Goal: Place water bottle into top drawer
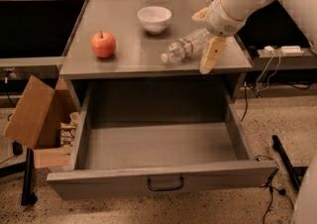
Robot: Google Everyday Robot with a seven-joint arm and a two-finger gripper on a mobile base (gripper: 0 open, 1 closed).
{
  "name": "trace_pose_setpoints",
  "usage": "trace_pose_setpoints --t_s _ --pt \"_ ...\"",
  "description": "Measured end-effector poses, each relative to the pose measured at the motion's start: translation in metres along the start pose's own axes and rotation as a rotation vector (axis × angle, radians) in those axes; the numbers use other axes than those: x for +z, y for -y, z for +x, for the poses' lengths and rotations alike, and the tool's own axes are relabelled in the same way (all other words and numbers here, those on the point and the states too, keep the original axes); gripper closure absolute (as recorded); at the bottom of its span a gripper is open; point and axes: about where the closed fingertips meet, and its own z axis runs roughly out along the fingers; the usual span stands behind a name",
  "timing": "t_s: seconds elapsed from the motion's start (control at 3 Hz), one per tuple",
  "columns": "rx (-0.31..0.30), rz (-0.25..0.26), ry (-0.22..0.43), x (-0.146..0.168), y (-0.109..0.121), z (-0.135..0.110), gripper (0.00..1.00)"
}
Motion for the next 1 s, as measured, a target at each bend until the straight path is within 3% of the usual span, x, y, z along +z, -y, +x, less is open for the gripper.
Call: trace_pose_setpoints --t_s 1.0 --pt "0.008 -0.051 0.045 0.040 0.022 -0.008 0.00"
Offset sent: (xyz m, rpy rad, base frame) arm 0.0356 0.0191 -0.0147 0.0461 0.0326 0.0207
